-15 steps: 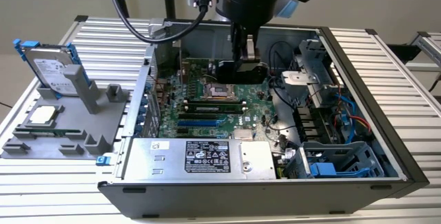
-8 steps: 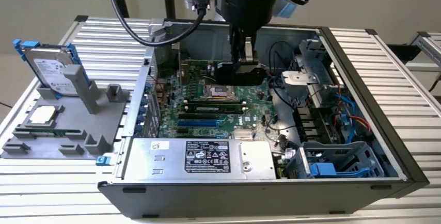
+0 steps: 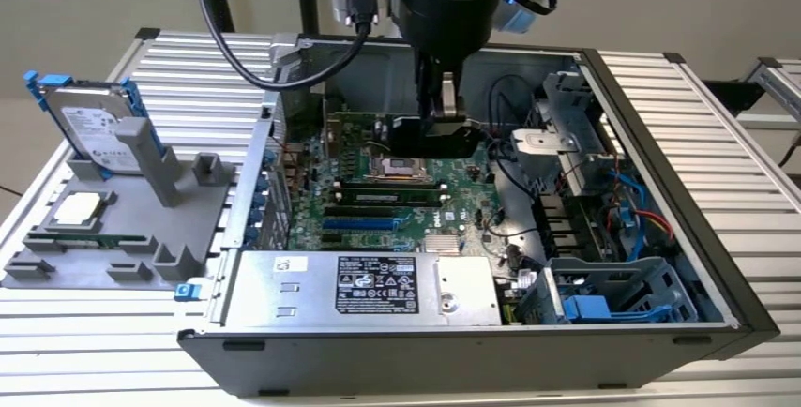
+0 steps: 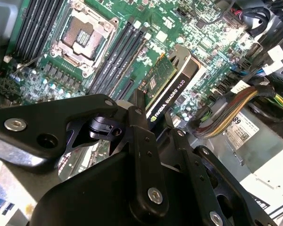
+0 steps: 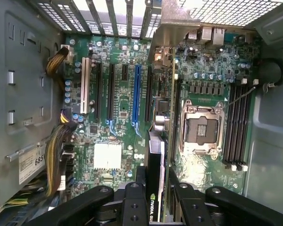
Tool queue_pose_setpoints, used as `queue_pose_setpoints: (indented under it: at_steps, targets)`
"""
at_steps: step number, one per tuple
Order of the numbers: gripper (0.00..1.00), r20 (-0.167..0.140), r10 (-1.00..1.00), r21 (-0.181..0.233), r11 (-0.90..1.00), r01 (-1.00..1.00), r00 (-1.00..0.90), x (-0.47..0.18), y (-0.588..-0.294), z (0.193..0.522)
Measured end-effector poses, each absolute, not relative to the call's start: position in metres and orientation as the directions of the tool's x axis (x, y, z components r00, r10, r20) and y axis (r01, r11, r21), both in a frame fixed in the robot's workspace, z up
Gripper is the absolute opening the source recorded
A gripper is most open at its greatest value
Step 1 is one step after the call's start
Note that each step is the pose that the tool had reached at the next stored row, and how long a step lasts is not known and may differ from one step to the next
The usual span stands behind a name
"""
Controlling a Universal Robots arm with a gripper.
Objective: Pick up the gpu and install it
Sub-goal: 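Insert the gpu into the slot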
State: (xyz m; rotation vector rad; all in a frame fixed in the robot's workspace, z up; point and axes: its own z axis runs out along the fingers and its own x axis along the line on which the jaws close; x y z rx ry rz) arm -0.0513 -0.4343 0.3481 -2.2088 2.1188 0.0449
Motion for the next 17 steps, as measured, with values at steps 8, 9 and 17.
queue_pose_setpoints:
  at_steps: [8, 9, 17]
  targets:
    - [0.0, -0.077, -0.996, -0.041, -0.04, -0.998, 0.043, -0.0524, -0.4343, 0.3439]
    - [0.0, -0.077, -0.996, -0.042, -0.04, -0.998, 0.043, -0.0525, -0.4343, 0.3434]
    - [0.0, -0.077, -0.996, -0.042, -0.04, -0.998, 0.043, -0.053, -0.4343, 0.3398]
